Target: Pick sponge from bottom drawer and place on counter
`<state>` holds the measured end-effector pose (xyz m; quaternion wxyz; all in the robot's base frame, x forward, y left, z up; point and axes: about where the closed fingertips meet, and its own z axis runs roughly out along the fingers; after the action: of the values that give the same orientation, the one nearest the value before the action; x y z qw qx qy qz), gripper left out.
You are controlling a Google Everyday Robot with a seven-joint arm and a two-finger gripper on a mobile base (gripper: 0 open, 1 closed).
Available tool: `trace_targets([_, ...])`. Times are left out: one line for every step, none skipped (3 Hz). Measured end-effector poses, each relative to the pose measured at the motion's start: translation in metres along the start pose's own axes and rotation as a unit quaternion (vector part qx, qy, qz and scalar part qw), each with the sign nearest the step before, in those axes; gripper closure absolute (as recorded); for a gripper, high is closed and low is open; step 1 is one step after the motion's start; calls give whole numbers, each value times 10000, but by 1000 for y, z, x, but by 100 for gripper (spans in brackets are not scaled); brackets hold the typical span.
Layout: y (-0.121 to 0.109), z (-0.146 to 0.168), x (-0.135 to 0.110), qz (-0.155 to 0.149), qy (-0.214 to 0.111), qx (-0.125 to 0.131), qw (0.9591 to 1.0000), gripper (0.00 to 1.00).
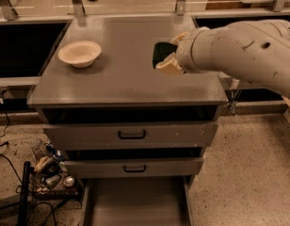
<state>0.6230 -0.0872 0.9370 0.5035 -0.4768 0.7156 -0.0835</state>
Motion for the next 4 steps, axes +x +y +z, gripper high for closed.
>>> trace_targets([9, 38, -26, -220, -88, -401, 9989, 100])
trace_targets([9, 38, -26, -220, -89, -401, 9989, 100])
trace_targets([10, 41, -28, -196, -111, -509, 9985, 100])
trace_targets([25, 56, -33, -147, -168, -947, 9953, 100])
